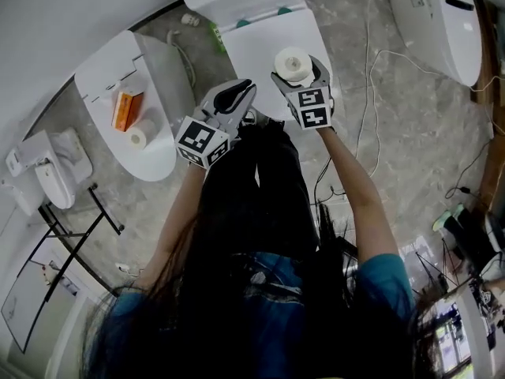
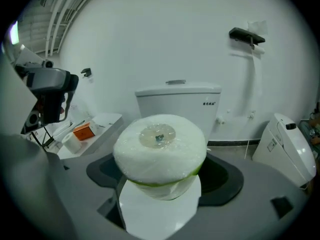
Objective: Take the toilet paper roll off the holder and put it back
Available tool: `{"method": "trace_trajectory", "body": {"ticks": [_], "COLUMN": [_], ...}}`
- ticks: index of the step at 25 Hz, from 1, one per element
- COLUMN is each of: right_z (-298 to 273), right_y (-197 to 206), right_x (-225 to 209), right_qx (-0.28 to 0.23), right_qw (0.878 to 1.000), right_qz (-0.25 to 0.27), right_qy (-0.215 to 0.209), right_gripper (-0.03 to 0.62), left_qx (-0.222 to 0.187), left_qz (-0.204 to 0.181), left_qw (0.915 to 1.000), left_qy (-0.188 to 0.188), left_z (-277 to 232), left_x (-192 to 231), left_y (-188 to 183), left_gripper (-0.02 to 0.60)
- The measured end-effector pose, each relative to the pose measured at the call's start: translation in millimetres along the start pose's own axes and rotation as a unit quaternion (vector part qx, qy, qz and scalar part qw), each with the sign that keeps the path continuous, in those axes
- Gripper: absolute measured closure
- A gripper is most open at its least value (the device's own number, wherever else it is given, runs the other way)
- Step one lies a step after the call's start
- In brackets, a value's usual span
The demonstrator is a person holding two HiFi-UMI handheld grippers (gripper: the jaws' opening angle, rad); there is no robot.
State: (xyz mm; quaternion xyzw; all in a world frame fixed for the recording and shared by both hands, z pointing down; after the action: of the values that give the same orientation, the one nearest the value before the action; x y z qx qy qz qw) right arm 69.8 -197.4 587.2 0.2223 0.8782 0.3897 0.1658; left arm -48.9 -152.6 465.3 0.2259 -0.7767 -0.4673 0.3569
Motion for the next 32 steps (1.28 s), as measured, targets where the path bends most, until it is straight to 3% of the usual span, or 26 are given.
{"method": "trace_trajectory", "body": {"ticks": [11,18,22,32], "right_z": [-99,-140,-159,-159], "right_y": [65,78,95,117], "right_x": [-28,-43,-42,-38], "right_qx": [0.020,0.019,0.047,0.056], "right_qw": [0.999,0.998,0.998,0.998], "right_qz": [-0.039,-0.057,-0.041,-0.009], "right_qy": [0.025,0.033,0.024,0.014], "right_gripper": [0.159,0.158,0.158,0.158], "left_qx": [0.033,0.045,0.048,0.054], "left_qz": [0.023,0.025,0.031,0.046], "left_qw": [0.9991,0.9986,0.9983,0.9971], "left_qy": [-0.011,-0.006,-0.011,-0.026], "left_z": [-45,-74,-79,-76], "left_x": [45,59,68,75], "left_y": [59,76,80,91], "left_gripper": [0.548,0.548,0.548,0.548]}}
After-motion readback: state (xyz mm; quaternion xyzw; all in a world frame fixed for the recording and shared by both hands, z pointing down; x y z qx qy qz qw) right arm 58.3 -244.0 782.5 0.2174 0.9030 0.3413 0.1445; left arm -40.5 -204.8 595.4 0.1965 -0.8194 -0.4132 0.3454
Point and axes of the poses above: the fingertips, and each gripper's own axes: z backward along the fingers, x to its left, y out of its underside, the point moved 3 cm from there along z, backward along the fingers, and after that the axes turned 2 degrees about -x, right-handed, at the moved point
